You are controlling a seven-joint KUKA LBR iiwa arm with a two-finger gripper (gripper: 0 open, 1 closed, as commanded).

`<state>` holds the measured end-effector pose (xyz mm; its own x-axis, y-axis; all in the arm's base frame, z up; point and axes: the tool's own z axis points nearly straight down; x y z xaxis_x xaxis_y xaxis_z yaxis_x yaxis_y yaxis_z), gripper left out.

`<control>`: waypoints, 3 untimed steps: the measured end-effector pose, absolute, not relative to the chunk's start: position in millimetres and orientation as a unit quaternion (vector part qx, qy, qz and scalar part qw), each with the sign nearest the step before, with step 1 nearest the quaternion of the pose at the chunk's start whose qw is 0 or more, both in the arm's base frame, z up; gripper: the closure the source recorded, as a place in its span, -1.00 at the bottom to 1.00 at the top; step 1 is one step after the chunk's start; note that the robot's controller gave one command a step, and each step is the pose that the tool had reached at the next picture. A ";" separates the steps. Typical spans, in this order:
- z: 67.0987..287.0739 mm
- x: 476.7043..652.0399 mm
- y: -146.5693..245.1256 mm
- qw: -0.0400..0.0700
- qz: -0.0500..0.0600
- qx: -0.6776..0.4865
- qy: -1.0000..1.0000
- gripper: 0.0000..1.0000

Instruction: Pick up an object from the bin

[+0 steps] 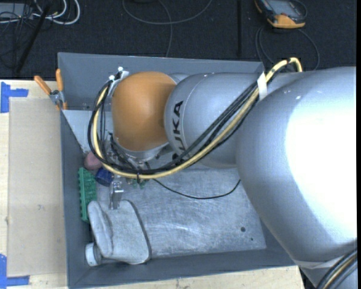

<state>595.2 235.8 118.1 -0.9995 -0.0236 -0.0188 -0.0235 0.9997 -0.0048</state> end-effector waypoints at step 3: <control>97.1 621.7 234.6 0.008 -0.001 -0.125 0.992 -1.00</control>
Offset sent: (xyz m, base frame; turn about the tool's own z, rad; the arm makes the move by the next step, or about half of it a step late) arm 0.0038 0.0023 -0.0223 -0.1065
